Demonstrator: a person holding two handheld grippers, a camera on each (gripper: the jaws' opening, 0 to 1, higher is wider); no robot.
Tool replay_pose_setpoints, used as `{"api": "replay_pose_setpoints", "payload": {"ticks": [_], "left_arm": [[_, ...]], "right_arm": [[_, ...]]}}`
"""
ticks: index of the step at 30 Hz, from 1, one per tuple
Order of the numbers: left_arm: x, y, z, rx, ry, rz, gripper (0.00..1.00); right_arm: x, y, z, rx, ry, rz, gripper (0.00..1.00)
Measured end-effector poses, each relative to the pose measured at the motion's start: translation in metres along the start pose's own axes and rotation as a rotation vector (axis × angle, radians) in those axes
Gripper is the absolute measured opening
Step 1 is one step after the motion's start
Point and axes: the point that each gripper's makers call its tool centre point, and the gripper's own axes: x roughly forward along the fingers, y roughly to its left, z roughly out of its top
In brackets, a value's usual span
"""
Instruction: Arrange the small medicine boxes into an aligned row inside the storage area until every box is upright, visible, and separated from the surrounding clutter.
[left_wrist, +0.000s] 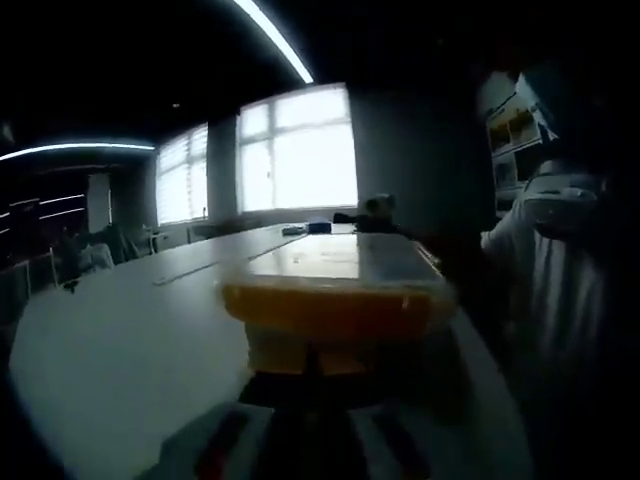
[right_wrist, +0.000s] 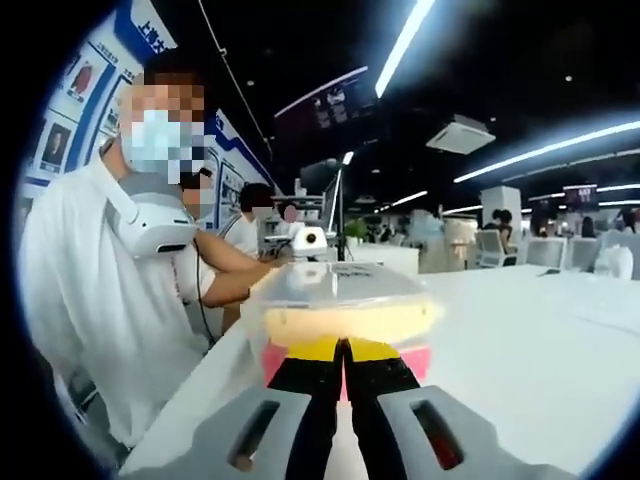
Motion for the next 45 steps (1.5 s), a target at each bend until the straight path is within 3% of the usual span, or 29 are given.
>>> {"api": "replay_pose_setpoints", "payload": {"ticks": [1, 4, 5, 7, 8, 10, 12, 13, 16, 17, 19, 20, 22, 24, 26, 29, 32, 35, 36, 37, 40, 43, 45], "left_arm": [[0.000, -0.001, 0.001, 0.000, -0.002, -0.005, 0.00], [0.002, -0.003, 0.003, 0.008, 0.013, -0.002, 0.00], [0.001, -0.003, 0.003, 0.015, 0.016, 0.002, 0.00], [0.001, -0.002, 0.003, 0.013, 0.022, 0.003, 0.00], [0.000, -0.001, 0.002, 0.001, 0.023, 0.006, 0.00], [-0.001, -0.001, 0.002, 0.017, 0.015, 0.014, 0.00], [-0.002, -0.001, 0.002, 0.019, 0.009, 0.019, 0.00], [-0.002, 0.000, 0.002, 0.019, 0.009, 0.023, 0.00], [0.000, 0.000, -0.003, 0.051, 0.034, 0.042, 0.00], [-0.001, 0.003, -0.004, 0.038, 0.030, 0.056, 0.05], [-0.003, 0.009, -0.004, -0.025, -0.005, 0.072, 0.13], [-0.004, 0.012, -0.004, -0.057, -0.017, 0.069, 0.17], [-0.005, 0.019, -0.003, -0.053, -0.022, 0.074, 0.23], [-0.005, 0.025, -0.002, -0.034, -0.006, 0.082, 0.30], [-0.003, 0.023, 0.000, 0.000, 0.011, 0.050, 0.31], [-0.002, 0.025, -0.001, -0.010, 0.015, 0.043, 0.33], [-0.007, 0.013, -0.002, -0.035, 0.003, 0.044, 0.35], [-0.012, 0.001, -0.005, -0.036, 0.012, 0.086, 0.44], [-0.017, -0.005, -0.011, -0.028, 0.052, 0.138, 0.47], [-0.019, -0.012, -0.015, -0.025, 0.078, 0.144, 0.51], [-0.026, -0.022, -0.016, -0.034, 0.096, 0.213, 0.54], [-0.026, -0.039, -0.009, -0.086, 0.044, 0.228, 0.67], [-0.023, -0.045, -0.006, -0.088, 0.038, 0.237, 0.68]], "right_arm": [[0.005, 0.002, -0.004, -0.014, 0.034, 0.009, 0.00], [0.013, 0.004, -0.004, -0.006, 0.038, 0.001, 0.00], [0.015, 0.006, -0.004, -0.044, 0.045, 0.006, 0.00], [0.018, 0.005, -0.005, -0.023, 0.037, 0.005, 0.00], [0.020, 0.006, -0.005, 0.031, 0.006, 0.018, 0.00], [0.021, 0.006, -0.006, 0.020, 0.003, 0.012, 0.00], [0.019, 0.003, -0.006, 0.074, 0.007, -0.003, 0.00], [0.018, 0.001, -0.006, 0.071, 0.006, -0.021, 0.00], [0.007, -0.019, -0.016, -0.016, 0.091, -0.181, 0.00], [0.000, -0.020, -0.013, -0.018, 0.077, -0.236, 0.02], [-0.009, -0.012, -0.011, 0.064, 0.070, -0.292, 0.06], [-0.013, -0.006, -0.008, 0.062, 0.061, -0.299, 0.11], [-0.020, 0.005, -0.005, 0.075, 0.059, -0.335, 0.17], [-0.021, 0.022, -0.001, 0.073, 0.048, -0.328, 0.23], [-0.023, 0.031, -0.002, 0.086, 0.052, -0.333, 0.27], [-0.018, 0.043, -0.010, 0.121, 0.070, -0.341, 0.37], [-0.010, 0.051, -0.017, 0.144, 0.077, -0.331, 0.47], [0.000, 0.056, -0.024, 0.128, 0.102, -0.330, 0.52], [0.006, 0.058, -0.027, 0.130, 0.110, -0.328, 0.53], [0.010, 0.058, -0.027, 0.130, 0.107, -0.328, 0.55], [0.022, 0.057, -0.028, 0.133, 0.101, -0.331, 0.63], [0.030, 0.051, -0.029, 0.123, 0.115, -0.349, 0.72], [0.036, 0.045, -0.030, 0.111, 0.124, -0.367, 0.77]]}}
